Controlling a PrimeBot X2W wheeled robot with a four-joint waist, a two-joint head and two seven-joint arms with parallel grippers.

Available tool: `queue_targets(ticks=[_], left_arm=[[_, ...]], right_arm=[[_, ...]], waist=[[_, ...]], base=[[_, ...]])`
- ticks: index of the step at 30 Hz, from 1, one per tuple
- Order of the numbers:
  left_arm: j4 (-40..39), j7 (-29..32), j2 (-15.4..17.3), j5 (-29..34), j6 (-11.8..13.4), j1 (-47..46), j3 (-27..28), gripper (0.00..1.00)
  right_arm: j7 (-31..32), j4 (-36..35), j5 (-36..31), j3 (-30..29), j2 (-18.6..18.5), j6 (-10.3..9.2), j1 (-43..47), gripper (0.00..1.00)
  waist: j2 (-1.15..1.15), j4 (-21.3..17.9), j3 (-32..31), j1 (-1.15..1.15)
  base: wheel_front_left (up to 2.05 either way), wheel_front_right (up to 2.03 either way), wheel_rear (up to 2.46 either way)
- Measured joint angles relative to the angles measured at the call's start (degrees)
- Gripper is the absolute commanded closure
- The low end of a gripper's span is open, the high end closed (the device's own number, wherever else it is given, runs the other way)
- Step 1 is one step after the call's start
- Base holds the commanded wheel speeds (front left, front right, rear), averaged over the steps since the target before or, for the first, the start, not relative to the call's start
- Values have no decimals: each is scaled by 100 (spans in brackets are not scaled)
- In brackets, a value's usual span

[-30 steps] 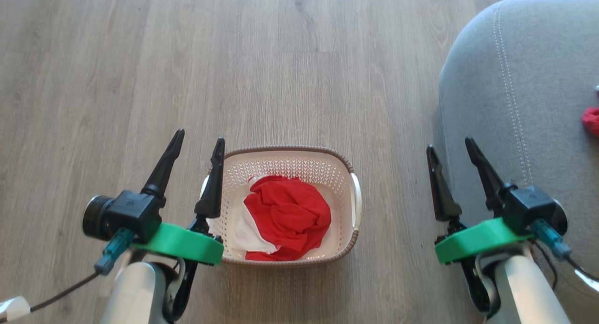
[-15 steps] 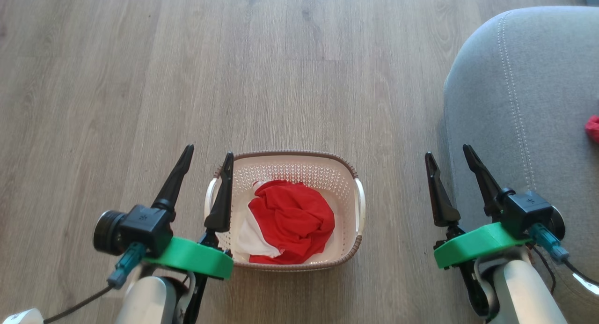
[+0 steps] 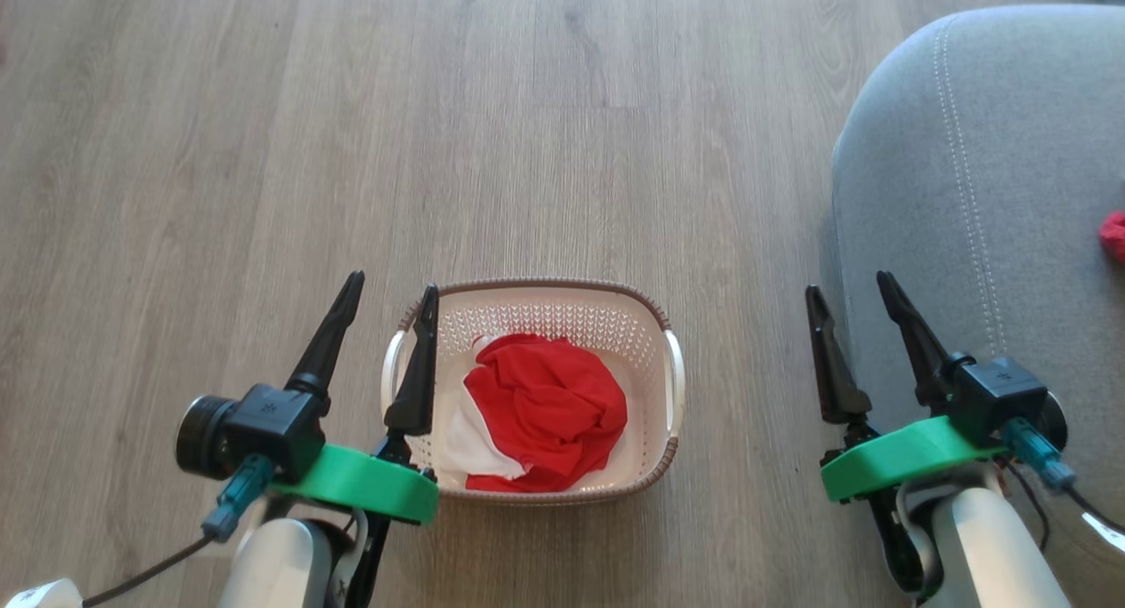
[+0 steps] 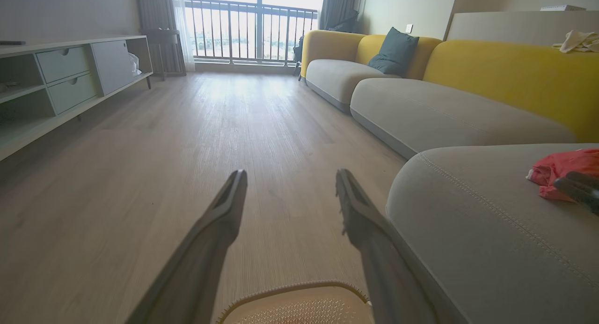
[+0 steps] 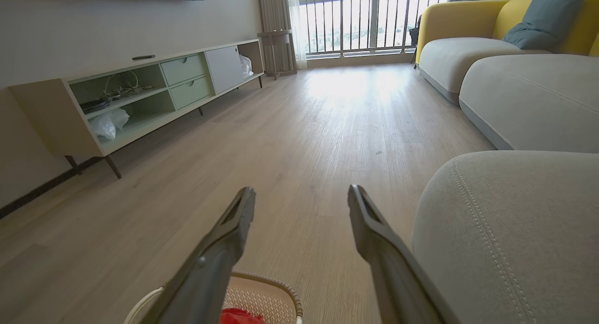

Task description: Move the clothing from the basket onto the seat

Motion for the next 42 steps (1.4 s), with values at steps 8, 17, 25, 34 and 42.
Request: queue_targets(ticks=[8, 17, 25, 34, 42], left_arm=[[398, 0, -1, 201, -163, -148, -36, 0], [1090, 0, 104, 668, -495, -1065, -88, 0], [1940, 0, 600, 990, -621, -2232, -442, 0], [3578, 0, 1023, 1168, -669, -3646, -1060, 0], [4845, 0, 1260, 1226, -669, -4774, -1621, 0]], right_arm=[[0, -143, -8, -143, 3, 0, -27, 0], [-1, -441, -24, -189, 5, 0, -269, 0], [-1, -730, 63, -192, 3, -1, -454, 0], [-1, -942, 325, -53, 4, -1, -745, 0], [-1, -1058, 567, 181, 5, 0, -758, 0]], waist=[[0, -80, 505, 0], [0, -314, 1576, 2], [0, -653, 2691, 3], [-1, -1082, 3763, 2], [-1, -1482, 4414, 1]], base=[[0, 0, 0], [0, 0, 0], [0, 0, 0], [0, 0, 0], [0, 0, 0]])
